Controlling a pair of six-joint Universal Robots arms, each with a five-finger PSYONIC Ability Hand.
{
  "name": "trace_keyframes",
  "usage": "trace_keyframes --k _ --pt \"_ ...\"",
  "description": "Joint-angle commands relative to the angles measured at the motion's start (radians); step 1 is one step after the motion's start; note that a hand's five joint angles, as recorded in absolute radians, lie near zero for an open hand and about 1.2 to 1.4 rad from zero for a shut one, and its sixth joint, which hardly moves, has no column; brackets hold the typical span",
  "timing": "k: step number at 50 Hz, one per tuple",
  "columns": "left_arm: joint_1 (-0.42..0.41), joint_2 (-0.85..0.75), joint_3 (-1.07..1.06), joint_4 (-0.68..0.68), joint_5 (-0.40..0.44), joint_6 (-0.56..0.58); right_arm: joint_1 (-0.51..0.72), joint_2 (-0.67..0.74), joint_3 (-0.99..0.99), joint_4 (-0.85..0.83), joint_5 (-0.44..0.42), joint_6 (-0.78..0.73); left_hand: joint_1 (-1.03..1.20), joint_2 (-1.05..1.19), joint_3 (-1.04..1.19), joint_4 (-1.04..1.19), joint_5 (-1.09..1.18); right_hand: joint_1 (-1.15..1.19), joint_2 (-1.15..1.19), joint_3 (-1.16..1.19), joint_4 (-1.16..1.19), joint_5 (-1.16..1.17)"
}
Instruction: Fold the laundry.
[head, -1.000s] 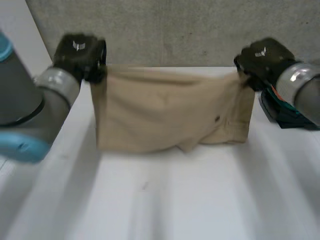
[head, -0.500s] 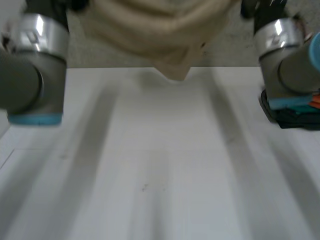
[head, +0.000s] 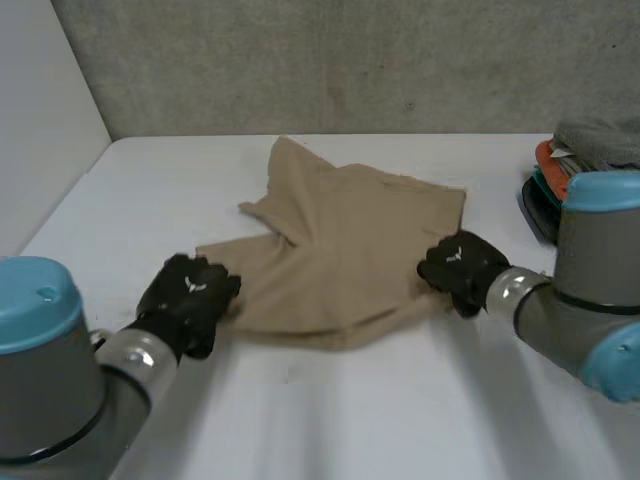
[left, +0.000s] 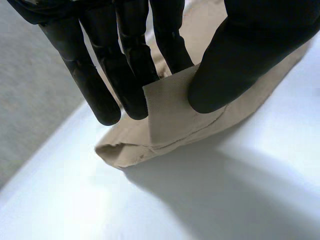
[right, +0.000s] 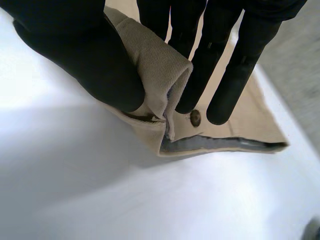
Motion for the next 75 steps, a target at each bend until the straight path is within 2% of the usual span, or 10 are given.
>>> trace_keyframes --k 1,18,31,47,48,49,51,52,66,75 --pt "-0.041 0.102 -0.01 -0.332 0.002 0.002 -0.004 -0.119 0.067 0.282 0.011 -0.027 0.265 0.199 0.205 0.196 0.215 0.266 0.205 0.2 0.198 0.211" --pt "-0.191 0.166 0.039 -0.631 0.01 0.071 -0.065 -0.349 0.235 0.478 0.009 -0.226 0.265 0.199 0.205 0.196 0.215 0.266 0.205 0.2 0.198 0.211" --pt "-0.033 -0.284 0.521 0.051 0.013 0.127 -0.15 -0.195 0.065 0.102 -0.018 0.065 0.265 0.199 0.205 0.196 0.215 0.266 0.205 0.2 0.198 0.211" --pt "-0.013 -0.919 1.214 0.332 0.018 0.13 -0.113 0.19 -0.191 -0.393 0.224 0.037 0.265 0.199 0.205 0.196 0.215 0.266 0.205 0.2 0.198 0.211" --pt "-0.013 -0.947 1.244 0.34 0.022 0.13 -0.108 0.231 -0.221 -0.423 0.222 0.031 0.265 0.199 0.205 0.196 0.215 0.055 -0.006 -0.011 -0.013 -0.001" --pt "-0.013 -0.97 1.26 0.346 0.034 0.13 -0.101 0.265 -0.241 -0.448 0.221 0.027 0.146 0.08 0.086 0.078 0.096 -0.709 -0.77 -0.775 -0.777 -0.764" --pt "-0.015 -0.98 1.262 0.349 0.05 0.13 -0.087 0.298 -0.261 -0.463 0.233 0.022 -0.877 -0.943 -0.937 -0.945 -0.927 -0.956 -1.017 -1.022 -1.024 -1.011" --pt "-0.016 -0.98 1.258 0.351 0.057 0.129 -0.081 0.308 -0.272 -0.465 0.236 0.018 -0.957 -1.023 -1.017 -1.025 -1.007 -0.956 -1.017 -1.022 -1.024 -1.011" --pt "-0.058 -0.638 0.866 0.372 0.064 0.104 -0.079 0.019 -0.102 -0.171 0.221 0.186 -0.957 -1.023 -1.017 -1.025 -1.007 -0.956 -1.017 -1.022 -1.024 -1.011" --pt "-0.081 -0.441 0.568 0.371 0.067 0.0 -0.142 -0.018 0.03 -0.002 0.08 0.353 -0.957 -1.023 -1.017 -1.025 -1.007 -0.91 -0.971 -0.977 -0.978 -0.966"
